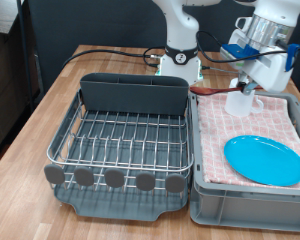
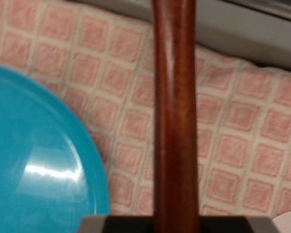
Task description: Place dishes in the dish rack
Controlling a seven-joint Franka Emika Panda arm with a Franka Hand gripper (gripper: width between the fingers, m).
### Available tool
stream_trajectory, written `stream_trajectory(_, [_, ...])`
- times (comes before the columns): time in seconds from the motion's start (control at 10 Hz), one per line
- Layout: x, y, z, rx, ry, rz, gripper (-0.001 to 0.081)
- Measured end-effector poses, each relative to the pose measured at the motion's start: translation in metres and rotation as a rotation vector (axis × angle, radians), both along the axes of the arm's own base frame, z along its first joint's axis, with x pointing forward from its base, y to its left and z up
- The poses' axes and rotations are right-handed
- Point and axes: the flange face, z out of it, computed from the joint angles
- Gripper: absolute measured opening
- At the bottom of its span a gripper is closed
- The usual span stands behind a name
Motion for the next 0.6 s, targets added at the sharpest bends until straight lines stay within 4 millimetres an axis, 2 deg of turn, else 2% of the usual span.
stream_trajectory(0.2, [-0.015, -0.018, 0.007, 0.013, -0.044, -0.032, 0.0091])
stream_trajectory(0.4, [-0.015, -0.022, 0.005, 0.004, -0.018, -0.039, 0.0091])
stream_trajectory(0.6, [-0.023, -0.047, 0.008, -0.005, 0.035, -0.125, 0.0091])
